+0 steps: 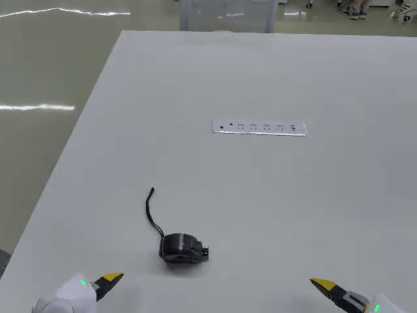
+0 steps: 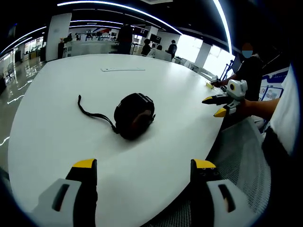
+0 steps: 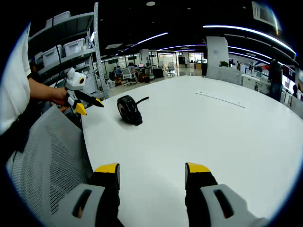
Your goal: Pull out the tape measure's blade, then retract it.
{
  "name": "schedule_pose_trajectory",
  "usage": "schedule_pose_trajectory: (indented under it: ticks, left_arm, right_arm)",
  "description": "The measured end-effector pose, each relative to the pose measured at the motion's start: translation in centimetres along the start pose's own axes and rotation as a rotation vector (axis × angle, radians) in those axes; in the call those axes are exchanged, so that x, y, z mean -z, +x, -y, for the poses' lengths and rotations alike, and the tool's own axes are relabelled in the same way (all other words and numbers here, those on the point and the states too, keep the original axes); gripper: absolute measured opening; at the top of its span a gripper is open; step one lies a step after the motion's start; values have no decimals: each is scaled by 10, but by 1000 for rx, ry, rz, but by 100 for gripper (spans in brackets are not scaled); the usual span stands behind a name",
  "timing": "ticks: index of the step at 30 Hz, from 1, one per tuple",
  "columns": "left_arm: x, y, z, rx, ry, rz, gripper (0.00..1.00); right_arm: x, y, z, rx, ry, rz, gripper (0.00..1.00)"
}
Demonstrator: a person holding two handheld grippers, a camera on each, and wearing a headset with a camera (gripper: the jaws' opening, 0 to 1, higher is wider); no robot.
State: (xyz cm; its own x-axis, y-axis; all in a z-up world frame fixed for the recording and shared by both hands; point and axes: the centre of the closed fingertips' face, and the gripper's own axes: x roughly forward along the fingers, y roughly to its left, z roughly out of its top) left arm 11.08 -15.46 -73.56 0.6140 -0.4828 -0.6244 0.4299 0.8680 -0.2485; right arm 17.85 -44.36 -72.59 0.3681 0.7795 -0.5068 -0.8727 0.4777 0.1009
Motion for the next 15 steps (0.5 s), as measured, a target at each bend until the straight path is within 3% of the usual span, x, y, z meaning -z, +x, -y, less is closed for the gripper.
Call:
schedule_pose_trajectory:
  ticks: [15]
  left_arm:
    - [7,-11,-3,-12,-31,32,80]
  right_arm:
    - [3,-12,2,33,13,19,57]
